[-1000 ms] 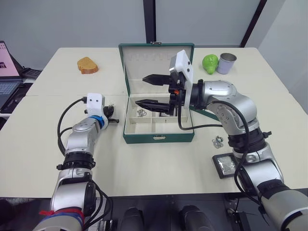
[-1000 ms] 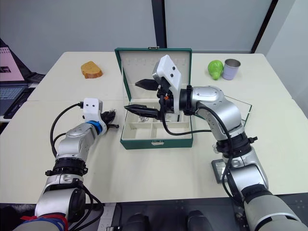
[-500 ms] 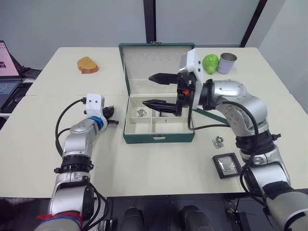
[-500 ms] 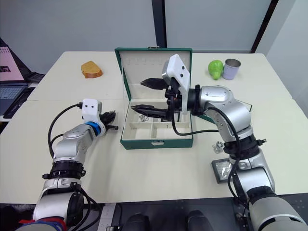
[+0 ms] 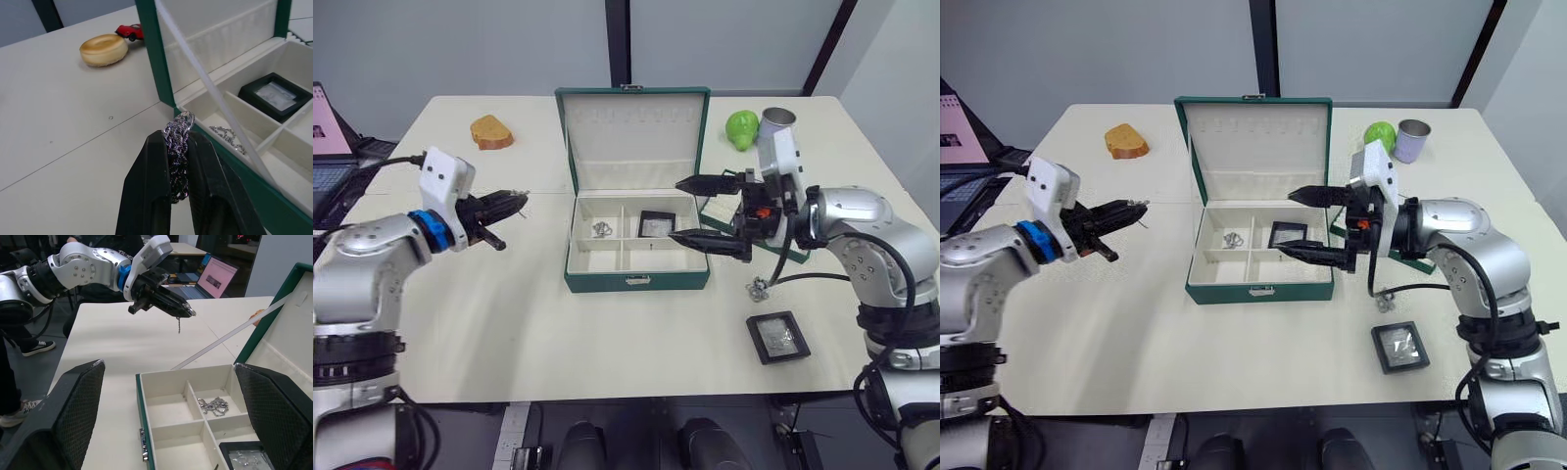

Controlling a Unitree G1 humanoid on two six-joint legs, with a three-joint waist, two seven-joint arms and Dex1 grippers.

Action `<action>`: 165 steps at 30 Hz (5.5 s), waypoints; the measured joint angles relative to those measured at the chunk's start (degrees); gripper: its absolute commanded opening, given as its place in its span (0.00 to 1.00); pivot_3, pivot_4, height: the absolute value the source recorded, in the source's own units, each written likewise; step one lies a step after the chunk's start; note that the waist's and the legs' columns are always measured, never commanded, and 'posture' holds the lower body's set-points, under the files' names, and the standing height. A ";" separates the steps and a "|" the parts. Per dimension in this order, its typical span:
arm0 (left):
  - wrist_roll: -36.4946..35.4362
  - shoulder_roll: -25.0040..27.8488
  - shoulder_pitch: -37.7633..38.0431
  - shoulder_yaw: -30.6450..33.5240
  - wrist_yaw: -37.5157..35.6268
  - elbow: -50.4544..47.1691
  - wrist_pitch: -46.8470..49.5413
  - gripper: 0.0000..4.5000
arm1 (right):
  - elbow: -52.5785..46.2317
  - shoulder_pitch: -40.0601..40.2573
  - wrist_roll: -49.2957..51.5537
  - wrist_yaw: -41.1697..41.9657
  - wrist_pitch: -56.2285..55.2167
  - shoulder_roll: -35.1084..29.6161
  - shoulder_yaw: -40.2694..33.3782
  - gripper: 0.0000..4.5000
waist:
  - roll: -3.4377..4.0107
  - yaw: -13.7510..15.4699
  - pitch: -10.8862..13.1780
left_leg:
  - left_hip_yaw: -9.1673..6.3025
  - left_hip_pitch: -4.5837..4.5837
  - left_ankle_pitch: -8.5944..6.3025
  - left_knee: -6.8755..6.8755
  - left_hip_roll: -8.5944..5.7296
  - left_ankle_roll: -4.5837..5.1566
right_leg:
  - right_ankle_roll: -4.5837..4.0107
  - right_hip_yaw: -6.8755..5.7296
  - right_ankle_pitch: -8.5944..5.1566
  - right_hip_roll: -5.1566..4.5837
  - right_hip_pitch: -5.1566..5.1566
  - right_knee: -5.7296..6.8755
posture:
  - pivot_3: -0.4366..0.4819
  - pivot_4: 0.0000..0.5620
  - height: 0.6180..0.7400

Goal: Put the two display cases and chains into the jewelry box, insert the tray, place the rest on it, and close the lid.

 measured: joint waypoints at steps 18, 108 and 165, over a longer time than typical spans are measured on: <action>4.59 -3.05 -8.67 -19.04 -14.50 2.58 -6.01 0.03 | -6.48 3.84 3.81 -3.50 1.75 -3.74 -1.19 1.00 | 0.00 0.51 0.05 | 0.06 0.00 -0.01 0.07 -0.03 0.02 | -0.01 0.11 0.01 0.00 0.02 -0.21 | 0.48 0.27 1.00; 7.89 -20.17 29.60 15.48 24.75 2.94 -20.31 0.99 | 37.07 31.62 -12.35 -18.13 -35.53 -0.08 -25.54 1.00 | 0.00 0.41 0.01 | 0.15 0.20 -0.02 -0.02 -0.05 0.01 | -0.01 0.22 0.01 -0.04 0.39 -0.21 | 0.48 0.27 1.00; -3.09 1.86 26.05 -13.14 -16.99 -32.06 -19.83 0.99 | -1.44 46.03 -14.13 21.07 -29.65 -26.43 -10.50 1.00 | 0.02 1.57 0.04 | 0.04 0.27 -0.04 0.06 -0.10 0.04 | -0.01 0.31 0.01 0.02 0.70 -0.45 | 0.48 0.27 1.00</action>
